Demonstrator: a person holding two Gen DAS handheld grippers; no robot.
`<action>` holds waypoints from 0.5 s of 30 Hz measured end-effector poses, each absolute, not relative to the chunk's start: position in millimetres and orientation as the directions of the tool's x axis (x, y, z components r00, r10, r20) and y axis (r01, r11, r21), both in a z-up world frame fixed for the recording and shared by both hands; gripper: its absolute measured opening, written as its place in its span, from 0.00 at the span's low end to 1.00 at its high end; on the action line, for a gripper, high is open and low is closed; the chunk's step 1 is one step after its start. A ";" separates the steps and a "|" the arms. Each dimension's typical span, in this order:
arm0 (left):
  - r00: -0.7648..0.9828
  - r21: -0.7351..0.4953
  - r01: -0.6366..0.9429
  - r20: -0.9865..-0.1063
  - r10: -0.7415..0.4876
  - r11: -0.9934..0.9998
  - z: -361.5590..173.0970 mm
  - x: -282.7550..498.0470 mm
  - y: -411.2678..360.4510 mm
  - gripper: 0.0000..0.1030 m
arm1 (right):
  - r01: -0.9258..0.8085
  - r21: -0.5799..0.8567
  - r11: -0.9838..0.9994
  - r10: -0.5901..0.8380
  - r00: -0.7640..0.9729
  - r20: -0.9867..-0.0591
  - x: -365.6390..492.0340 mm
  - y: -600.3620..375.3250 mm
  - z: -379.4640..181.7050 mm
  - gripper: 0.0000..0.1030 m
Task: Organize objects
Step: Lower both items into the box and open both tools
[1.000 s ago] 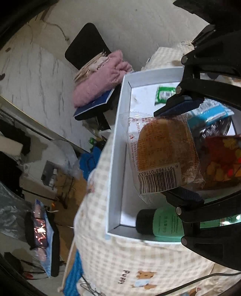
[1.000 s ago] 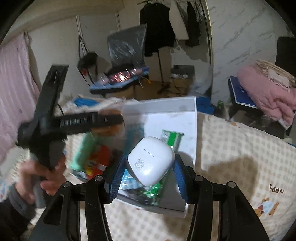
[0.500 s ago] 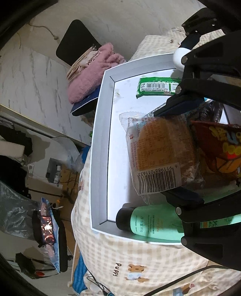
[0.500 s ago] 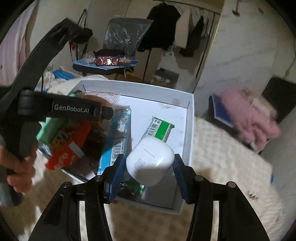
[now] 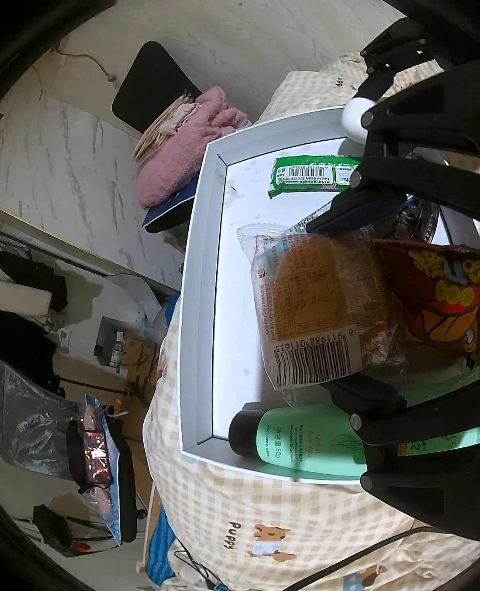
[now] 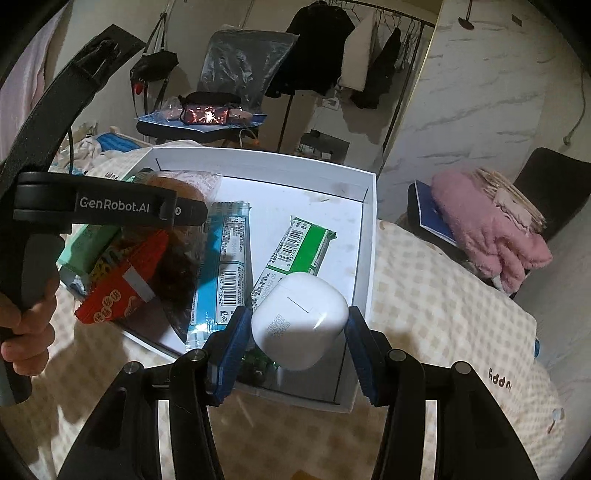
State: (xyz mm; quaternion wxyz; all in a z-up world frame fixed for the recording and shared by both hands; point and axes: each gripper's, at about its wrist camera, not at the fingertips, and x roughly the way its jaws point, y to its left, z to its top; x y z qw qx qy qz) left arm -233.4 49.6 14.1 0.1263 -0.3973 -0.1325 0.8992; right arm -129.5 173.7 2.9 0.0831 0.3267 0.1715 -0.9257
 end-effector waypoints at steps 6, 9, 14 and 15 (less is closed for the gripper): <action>-0.664 -0.385 -0.115 -0.655 0.360 -0.916 16.8 -227.6 43.8 0.75 | 0.280 -0.262 -0.924 -0.077 -0.805 -0.589 -118.3 166.6 12.8 0.80; -0.688 -0.423 -0.124 -0.615 0.385 -0.898 22.6 -220.1 37.2 0.75 | 0.290 -0.280 -0.915 -0.086 -0.818 -0.569 -111.9 159.9 16.8 0.80; -0.727 -0.471 -0.145 -0.546 0.417 -0.870 48.8 -206.1 21.9 0.77 | 0.310 -0.228 -0.923 -0.136 -0.817 -0.561 -105.9 161.9 29.2 0.80; -0.742 -0.469 -0.148 -0.529 0.412 -0.870 57.7 -201.3 18.4 0.78 | 0.316 -0.216 -0.924 -0.149 -0.817 -0.558 -104.5 163.4 33.7 0.80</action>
